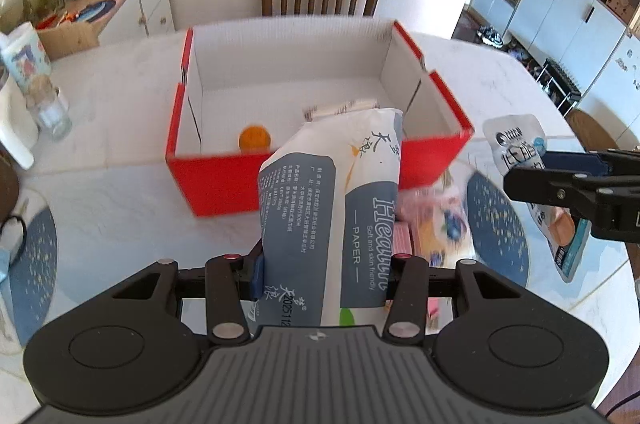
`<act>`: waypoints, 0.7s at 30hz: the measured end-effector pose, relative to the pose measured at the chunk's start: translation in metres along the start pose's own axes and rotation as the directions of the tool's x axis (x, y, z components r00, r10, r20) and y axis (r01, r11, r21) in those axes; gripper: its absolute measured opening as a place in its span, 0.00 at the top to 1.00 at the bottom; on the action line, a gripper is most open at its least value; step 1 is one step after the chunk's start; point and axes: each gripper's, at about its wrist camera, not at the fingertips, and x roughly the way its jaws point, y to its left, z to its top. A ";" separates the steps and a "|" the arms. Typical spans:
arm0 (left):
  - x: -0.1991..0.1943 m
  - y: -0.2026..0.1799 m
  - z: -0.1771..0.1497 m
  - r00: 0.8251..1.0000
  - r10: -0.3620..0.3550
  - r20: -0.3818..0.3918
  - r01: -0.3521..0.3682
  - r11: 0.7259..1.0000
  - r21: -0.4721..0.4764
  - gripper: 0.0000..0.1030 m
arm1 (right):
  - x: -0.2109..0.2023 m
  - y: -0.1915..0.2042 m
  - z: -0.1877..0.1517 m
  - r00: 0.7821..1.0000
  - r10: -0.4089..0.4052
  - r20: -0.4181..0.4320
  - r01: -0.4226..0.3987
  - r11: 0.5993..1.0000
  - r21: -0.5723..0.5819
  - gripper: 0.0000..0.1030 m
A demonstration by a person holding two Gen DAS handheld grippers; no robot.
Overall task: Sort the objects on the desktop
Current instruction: 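Carry the tissue pack and sausage pouch with both tools into the red box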
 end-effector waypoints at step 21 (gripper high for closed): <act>0.047 0.036 0.107 0.997 0.064 0.036 -0.065 0.997 0.034 0.56 | 0.051 0.021 0.104 0.998 -0.010 0.062 0.019 0.991 -0.134 0.44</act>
